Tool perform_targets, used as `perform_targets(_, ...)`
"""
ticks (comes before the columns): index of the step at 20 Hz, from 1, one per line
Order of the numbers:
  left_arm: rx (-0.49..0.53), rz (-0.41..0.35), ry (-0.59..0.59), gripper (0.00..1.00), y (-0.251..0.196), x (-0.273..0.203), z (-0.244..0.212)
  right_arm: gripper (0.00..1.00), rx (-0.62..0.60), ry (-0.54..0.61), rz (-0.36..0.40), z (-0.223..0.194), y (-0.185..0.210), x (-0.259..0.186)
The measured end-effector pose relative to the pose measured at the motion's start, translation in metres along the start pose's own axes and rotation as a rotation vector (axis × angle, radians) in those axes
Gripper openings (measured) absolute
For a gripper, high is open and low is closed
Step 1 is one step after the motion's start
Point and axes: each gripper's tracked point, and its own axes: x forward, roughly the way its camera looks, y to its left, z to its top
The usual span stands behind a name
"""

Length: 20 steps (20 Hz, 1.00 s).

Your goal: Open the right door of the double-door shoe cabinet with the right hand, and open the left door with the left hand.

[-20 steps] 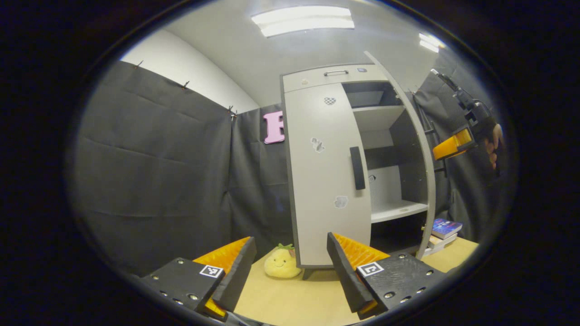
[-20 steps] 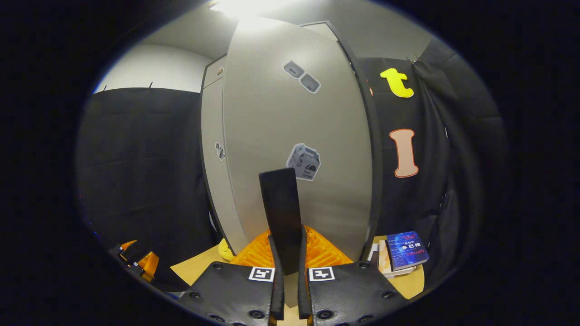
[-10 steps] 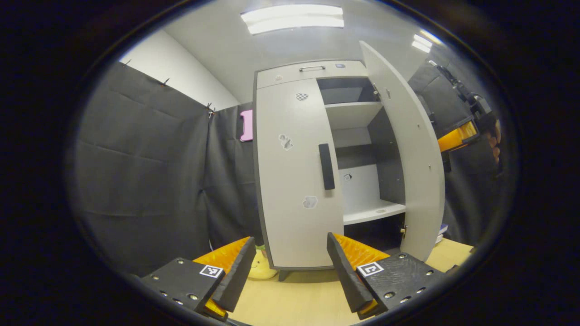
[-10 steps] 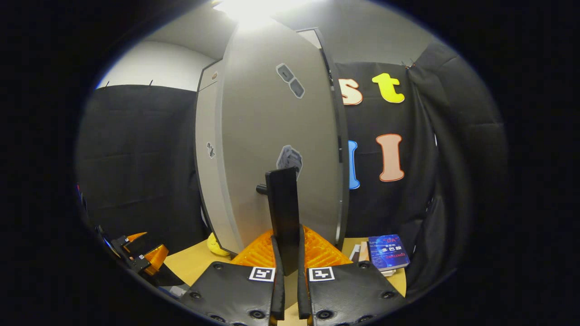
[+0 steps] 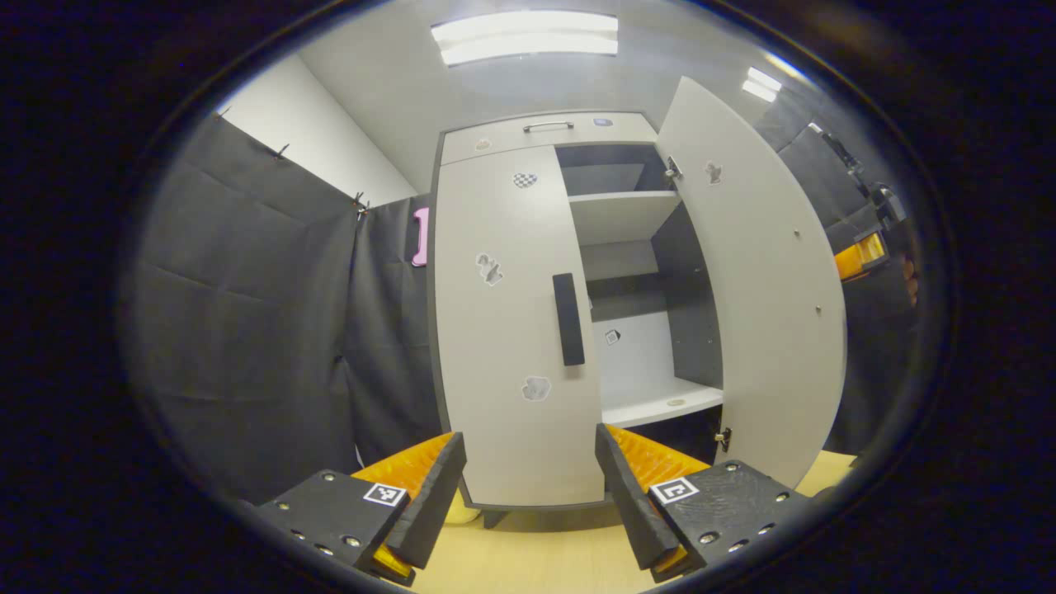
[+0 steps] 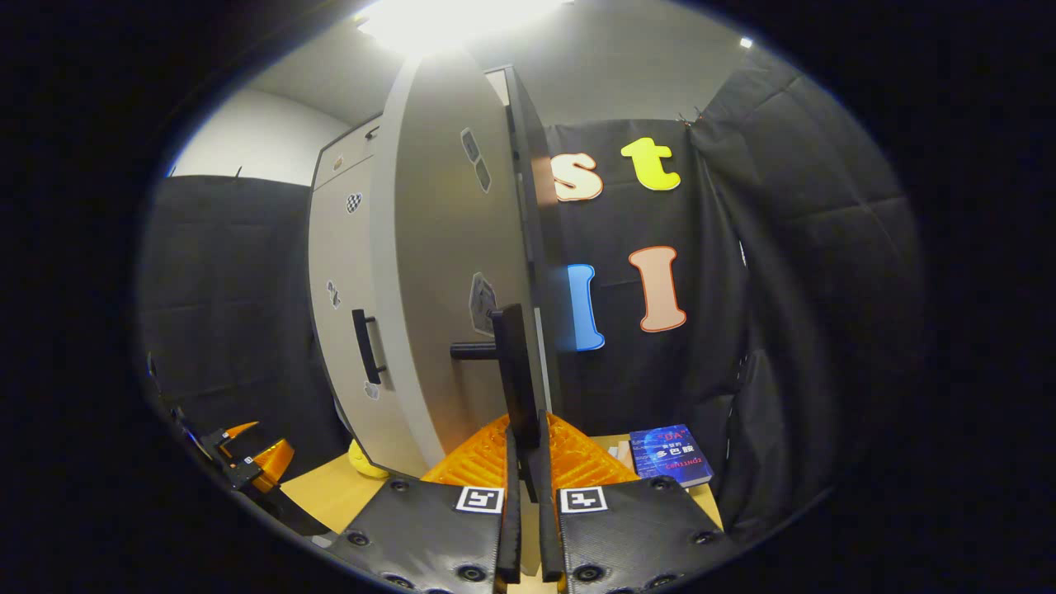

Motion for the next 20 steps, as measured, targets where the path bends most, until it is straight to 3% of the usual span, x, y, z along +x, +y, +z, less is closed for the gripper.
perform_targets(2, -0.026, -0.012, -0.013, 0.91, -0.003, 0.016, 0.01, 0.11, -0.015, 0.002, -0.018, -0.01, -0.008, -0.014)
perform_targets(3, -0.038, -0.017, -0.03, 0.91, -0.005, 0.025, 0.018, 0.26, -0.03, -0.004, -0.037, -0.013, -0.013, -0.025)
perform_targets(4, -0.045, -0.026, -0.043, 0.91, -0.009, 0.035, 0.027, 0.33, -0.046, -0.016, -0.054, -0.014, -0.019, -0.031)
perform_targets(7, -0.081, -0.059, -0.078, 0.92, -0.019, 0.074, 0.052, 1.0, -0.071, -0.066, -0.115, -0.022, -0.037, -0.06)
perform_targets(13, -0.12, -0.125, -0.079, 0.91, -0.046, 0.15, 0.077, 0.98, -0.037, -0.088, -0.298, -0.029, -0.095, -0.107)
perform_targets(20, -0.049, -0.123, -0.031, 0.92, -0.055, 0.213, 0.072, 0.98, 0.003, -0.069, -0.386, -0.043, -0.125, -0.137)
